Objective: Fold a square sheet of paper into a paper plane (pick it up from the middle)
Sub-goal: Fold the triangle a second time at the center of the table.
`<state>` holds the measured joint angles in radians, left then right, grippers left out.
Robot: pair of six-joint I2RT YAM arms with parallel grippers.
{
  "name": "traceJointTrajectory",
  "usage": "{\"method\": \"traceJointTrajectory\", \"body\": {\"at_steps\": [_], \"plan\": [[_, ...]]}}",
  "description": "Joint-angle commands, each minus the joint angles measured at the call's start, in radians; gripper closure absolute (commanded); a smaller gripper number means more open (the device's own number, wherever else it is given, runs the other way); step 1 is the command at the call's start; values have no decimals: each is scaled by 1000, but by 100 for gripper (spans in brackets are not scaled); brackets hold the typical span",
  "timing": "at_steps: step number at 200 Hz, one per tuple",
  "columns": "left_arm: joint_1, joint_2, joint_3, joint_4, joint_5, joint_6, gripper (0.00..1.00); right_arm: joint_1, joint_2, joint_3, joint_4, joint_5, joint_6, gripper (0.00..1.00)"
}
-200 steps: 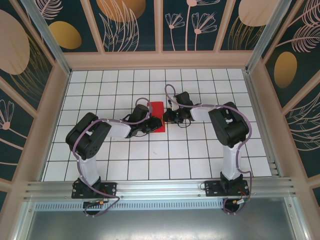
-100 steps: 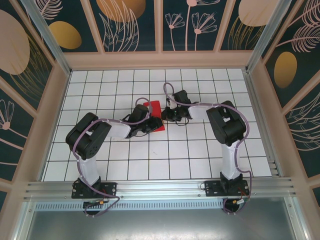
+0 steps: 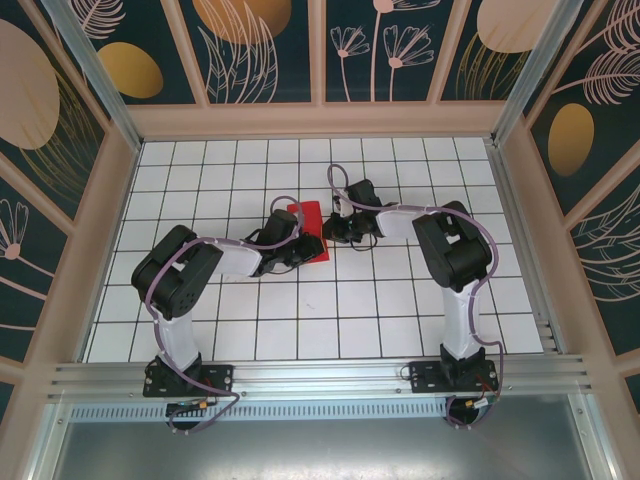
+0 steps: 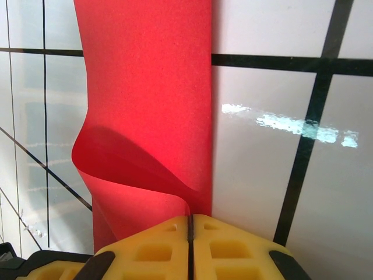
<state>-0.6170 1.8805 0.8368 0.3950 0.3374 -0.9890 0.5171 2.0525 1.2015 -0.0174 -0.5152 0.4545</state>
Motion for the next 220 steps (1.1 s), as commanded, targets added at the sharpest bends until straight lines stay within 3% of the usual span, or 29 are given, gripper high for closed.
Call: {"method": "traceJointTrajectory", "body": {"at_steps": [1,97,172,201,220], "plan": [[3,25,13,-30,-21,9,79,9,42,15,-58,32,15,89],[2,44,34,-68,-34,8,81,9,44,46,-99,24,36,88],[3,50,50,-159,-92,1,86,-25,-154,13,-70,49,114,69],[1,49,51,-158,-96,-7,86,-23,-206,-46,-70,87,110,69],[3,46,51,-157,-96,-9,87,-10,-220,-80,-65,84,98,74]]}}
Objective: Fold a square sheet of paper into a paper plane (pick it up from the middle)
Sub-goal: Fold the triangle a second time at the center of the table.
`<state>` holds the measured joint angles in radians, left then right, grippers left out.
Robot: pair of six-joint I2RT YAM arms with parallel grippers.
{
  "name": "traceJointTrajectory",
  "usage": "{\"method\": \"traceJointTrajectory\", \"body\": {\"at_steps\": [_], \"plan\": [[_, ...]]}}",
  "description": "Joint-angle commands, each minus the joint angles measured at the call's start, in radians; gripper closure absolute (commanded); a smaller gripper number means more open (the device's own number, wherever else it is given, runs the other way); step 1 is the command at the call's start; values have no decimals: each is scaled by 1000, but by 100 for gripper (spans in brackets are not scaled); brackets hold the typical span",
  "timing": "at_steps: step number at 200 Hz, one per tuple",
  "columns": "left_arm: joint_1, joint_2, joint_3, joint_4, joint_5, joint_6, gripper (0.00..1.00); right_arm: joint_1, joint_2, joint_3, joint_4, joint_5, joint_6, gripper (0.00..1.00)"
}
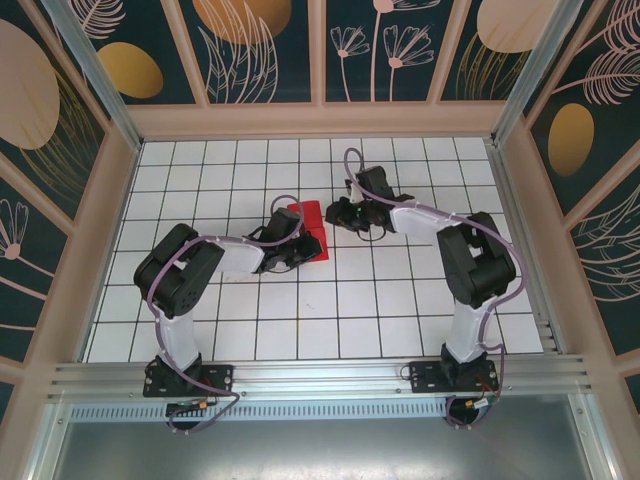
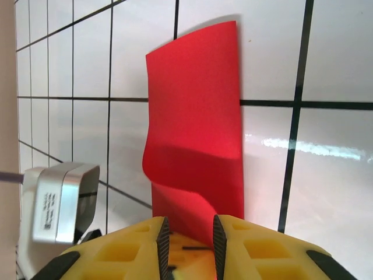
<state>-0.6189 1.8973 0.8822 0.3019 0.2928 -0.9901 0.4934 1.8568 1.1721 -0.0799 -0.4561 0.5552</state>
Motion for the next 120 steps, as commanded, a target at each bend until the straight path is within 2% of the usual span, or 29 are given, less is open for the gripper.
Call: {"method": "traceJointTrajectory", "body": {"at_steps": [1,59,120], "plan": [[4,29,6,-64,-52,-9,87,14,-25,-52,-2,23,-2,75],[5,24,1,-41,-45,-23,90,48,-1,-78,19,-31,9,91],[4,15,-8,-17,-32,-24,90,67,25,-99,18,-16,10,90]]}}
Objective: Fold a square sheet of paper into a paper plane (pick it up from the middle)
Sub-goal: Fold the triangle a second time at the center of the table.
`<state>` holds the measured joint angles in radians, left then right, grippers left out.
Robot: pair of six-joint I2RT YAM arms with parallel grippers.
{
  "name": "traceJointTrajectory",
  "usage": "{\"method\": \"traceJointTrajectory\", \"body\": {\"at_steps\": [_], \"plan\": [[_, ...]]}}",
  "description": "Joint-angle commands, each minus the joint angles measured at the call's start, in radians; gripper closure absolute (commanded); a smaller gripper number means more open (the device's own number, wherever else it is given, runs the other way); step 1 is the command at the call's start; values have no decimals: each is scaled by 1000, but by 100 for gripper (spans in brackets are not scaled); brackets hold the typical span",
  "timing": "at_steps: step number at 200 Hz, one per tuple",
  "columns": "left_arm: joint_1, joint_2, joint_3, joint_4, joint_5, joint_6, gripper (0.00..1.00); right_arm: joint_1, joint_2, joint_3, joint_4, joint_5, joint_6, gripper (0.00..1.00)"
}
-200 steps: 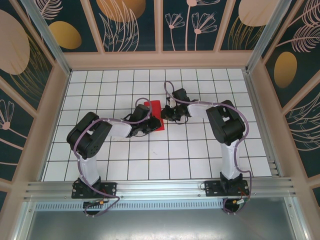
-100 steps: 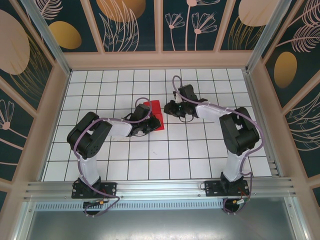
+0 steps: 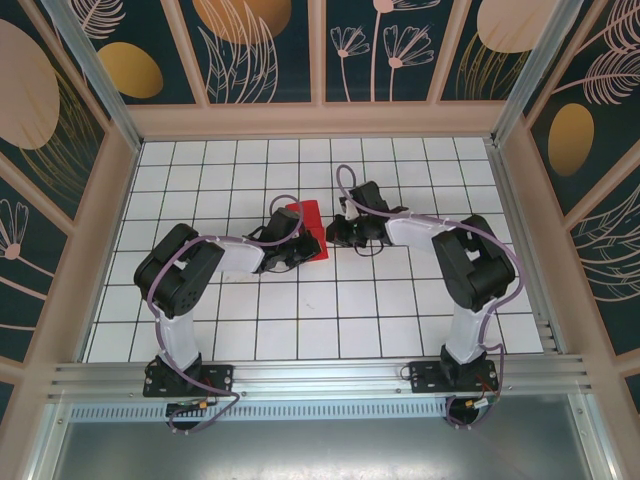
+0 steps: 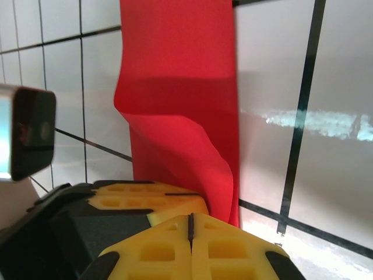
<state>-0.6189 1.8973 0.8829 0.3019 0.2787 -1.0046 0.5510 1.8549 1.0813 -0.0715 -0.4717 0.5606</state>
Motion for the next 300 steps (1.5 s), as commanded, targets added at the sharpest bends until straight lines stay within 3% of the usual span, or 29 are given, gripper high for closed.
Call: {"method": "traceJointTrajectory", "body": {"at_steps": [1,88,143,198,239,300], "plan": [[4,15,-9,-16,-17,-10,90,10,28,-8,10,1,4,90],[4,-6,-42,26,-4,1,88,-52,113,134,56,57,-128,75],[5,-22,-47,20,0,21,87,-44,328,433,-60,35,-177,79],[4,-38,-44,22,8,32,86,-30,454,598,-175,68,-186,79],[4,-74,-61,38,16,30,83,-26,443,573,-230,131,-167,79],[5,-156,-153,142,49,4,79,-10,302,366,-215,150,-64,79]]}}
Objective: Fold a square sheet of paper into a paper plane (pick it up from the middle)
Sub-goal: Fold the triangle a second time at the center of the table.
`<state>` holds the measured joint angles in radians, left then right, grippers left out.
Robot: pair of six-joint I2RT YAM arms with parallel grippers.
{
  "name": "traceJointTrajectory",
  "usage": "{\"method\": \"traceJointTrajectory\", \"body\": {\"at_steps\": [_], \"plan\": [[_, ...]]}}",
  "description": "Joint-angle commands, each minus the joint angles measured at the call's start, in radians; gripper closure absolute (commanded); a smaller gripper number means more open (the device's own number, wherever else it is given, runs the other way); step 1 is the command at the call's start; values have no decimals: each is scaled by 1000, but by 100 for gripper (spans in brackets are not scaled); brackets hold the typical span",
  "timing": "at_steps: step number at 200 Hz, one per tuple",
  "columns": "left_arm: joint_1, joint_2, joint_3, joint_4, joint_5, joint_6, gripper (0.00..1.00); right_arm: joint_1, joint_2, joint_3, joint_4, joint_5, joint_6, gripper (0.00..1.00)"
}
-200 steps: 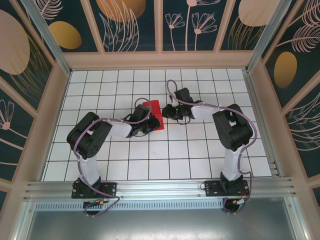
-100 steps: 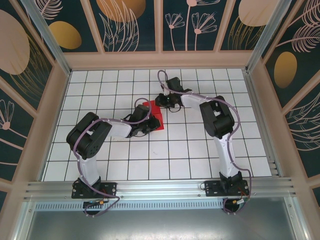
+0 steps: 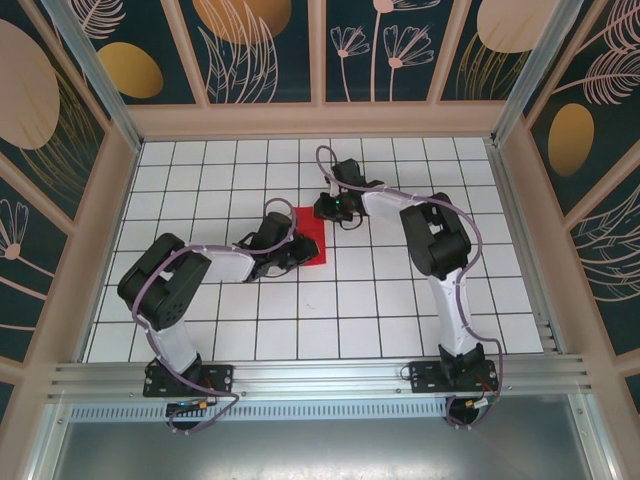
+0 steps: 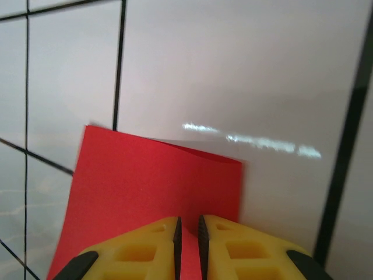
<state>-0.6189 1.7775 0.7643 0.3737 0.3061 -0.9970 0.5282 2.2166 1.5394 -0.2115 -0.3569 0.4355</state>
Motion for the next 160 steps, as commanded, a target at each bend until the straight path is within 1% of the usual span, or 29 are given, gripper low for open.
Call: {"method": "traceJointTrajectory", "body": {"at_steps": [1,8,15,38,72,118,160], "plan": [[5,-36,-35,72,22,-4,79,13,-61,-96,-73,34,63,79],[4,-37,-39,78,23,-7,79,13,-78,-124,-70,29,75,79],[4,-35,-45,89,26,-8,78,35,-96,-147,-64,27,88,79],[4,-30,-64,137,44,-25,79,38,-144,-227,-28,15,134,79],[3,-24,-69,155,47,-37,78,29,-154,-249,-5,10,152,79],[3,-9,-61,108,-18,-24,79,24,-157,-261,12,-10,144,79],[4,11,-56,101,-66,-45,81,25,-160,-274,11,-11,137,79]]}}
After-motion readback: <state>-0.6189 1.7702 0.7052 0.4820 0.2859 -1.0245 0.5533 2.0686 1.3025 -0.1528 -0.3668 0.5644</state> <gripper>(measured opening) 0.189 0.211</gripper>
